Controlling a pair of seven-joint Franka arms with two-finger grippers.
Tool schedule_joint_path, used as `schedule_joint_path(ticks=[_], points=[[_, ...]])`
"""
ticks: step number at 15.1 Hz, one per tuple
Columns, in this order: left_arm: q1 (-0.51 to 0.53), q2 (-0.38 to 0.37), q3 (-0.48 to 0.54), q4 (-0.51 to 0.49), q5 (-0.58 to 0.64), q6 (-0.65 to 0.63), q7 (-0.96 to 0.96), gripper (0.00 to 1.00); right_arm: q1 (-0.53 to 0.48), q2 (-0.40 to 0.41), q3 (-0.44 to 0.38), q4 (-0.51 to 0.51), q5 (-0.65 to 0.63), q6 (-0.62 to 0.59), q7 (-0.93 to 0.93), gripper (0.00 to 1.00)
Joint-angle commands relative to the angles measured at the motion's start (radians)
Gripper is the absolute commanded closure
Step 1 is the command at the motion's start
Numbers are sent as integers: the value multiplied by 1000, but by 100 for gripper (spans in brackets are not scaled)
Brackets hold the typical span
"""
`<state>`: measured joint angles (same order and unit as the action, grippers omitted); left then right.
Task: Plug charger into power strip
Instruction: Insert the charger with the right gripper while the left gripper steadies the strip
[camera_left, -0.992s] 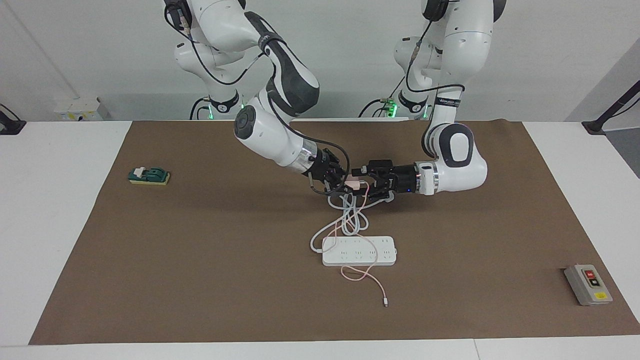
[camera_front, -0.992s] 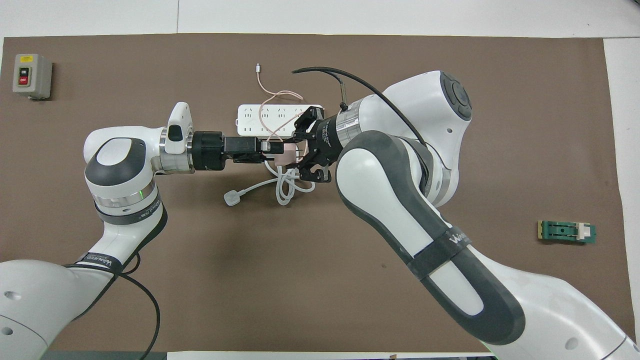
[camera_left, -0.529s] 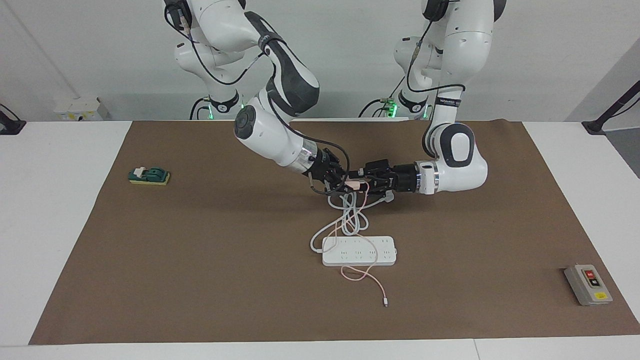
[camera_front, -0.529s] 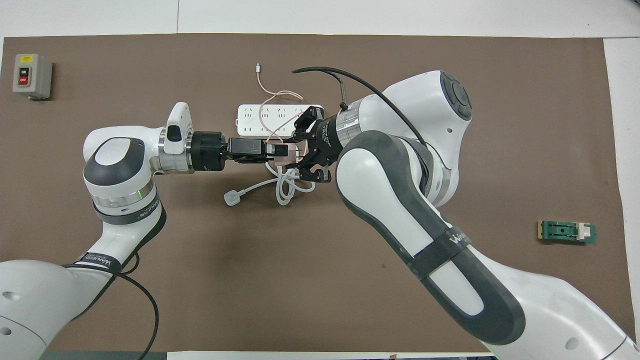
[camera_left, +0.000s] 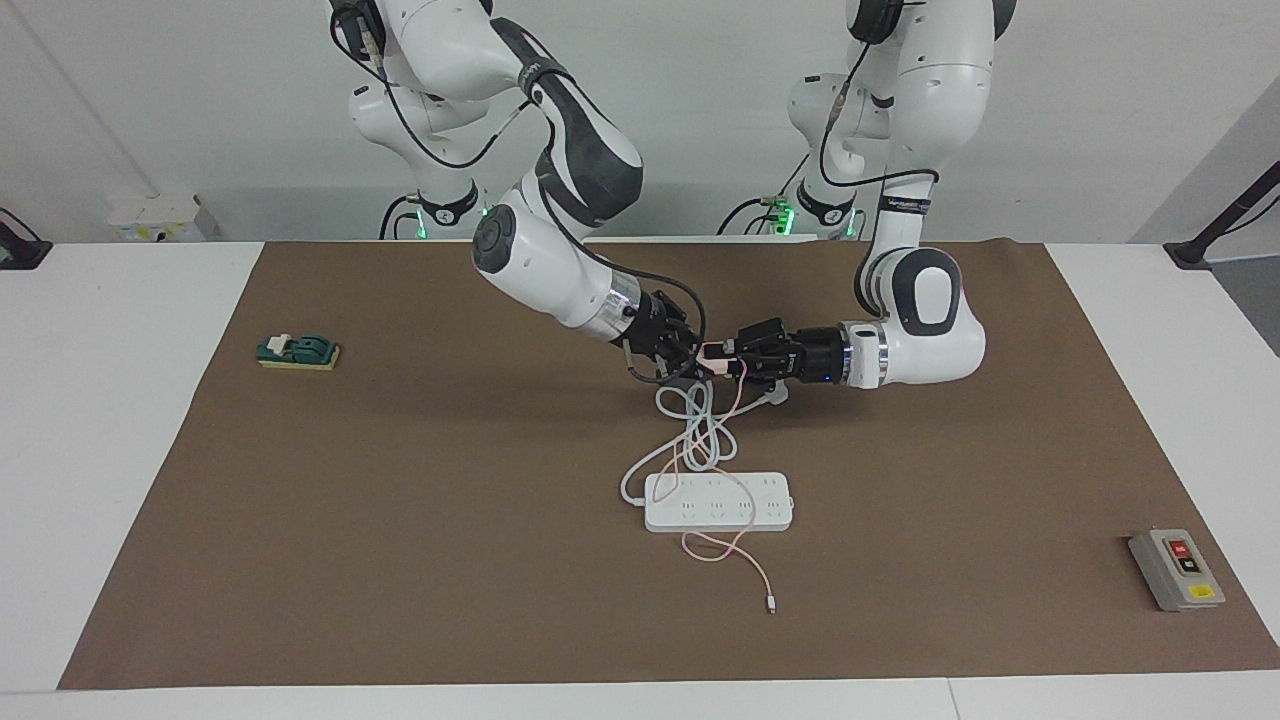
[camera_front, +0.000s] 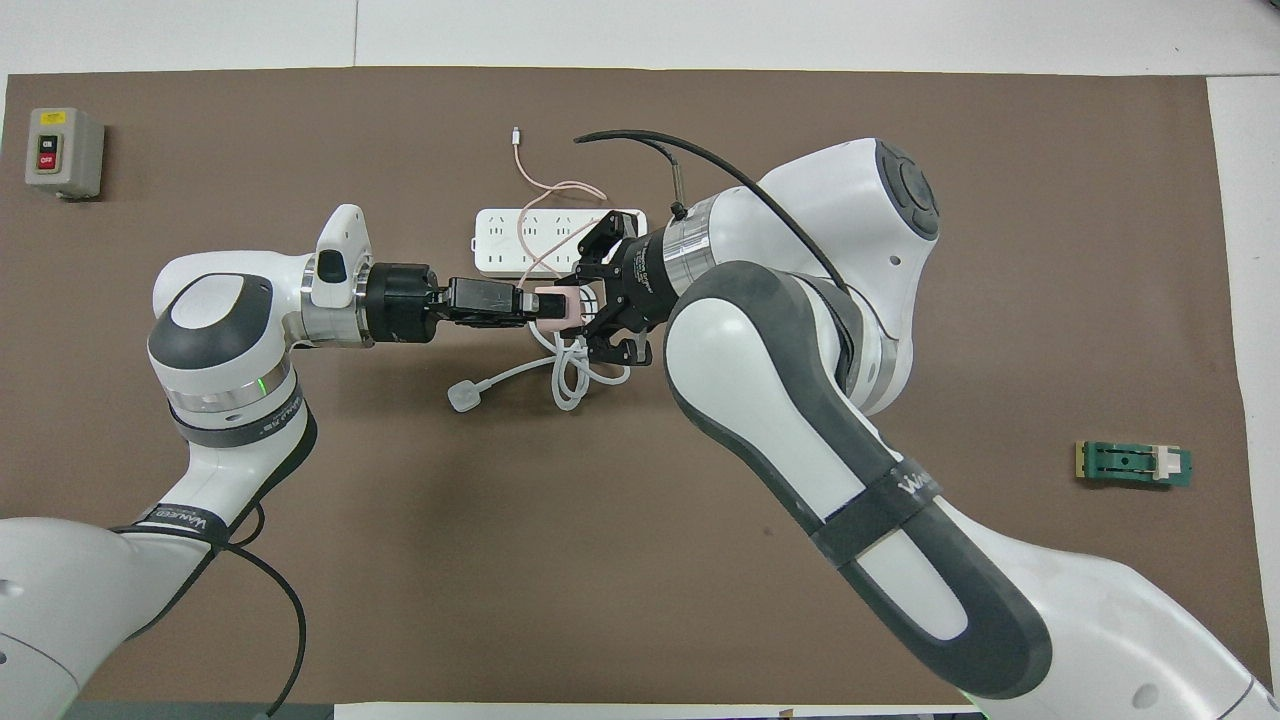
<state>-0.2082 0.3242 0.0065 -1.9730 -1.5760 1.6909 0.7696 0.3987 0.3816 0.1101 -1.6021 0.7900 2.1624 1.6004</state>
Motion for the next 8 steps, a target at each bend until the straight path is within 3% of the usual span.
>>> schedule_joint_path(ticks=[1, 3, 6, 8], points=[[18, -28, 9, 14, 95, -28, 11, 100, 11, 17, -7, 36, -52, -7, 87, 0], [53, -28, 12, 81, 218, -19, 7, 100, 3, 13, -10, 36, -58, -13, 113, 0], [96, -13, 10, 232, 512, -16, -4, 100, -32, -1, -15, 36, -67, -27, 115, 0], [96, -11, 10, 299, 649, -4, 8, 100, -96, -39, -17, 36, -77, -94, 101, 0]])
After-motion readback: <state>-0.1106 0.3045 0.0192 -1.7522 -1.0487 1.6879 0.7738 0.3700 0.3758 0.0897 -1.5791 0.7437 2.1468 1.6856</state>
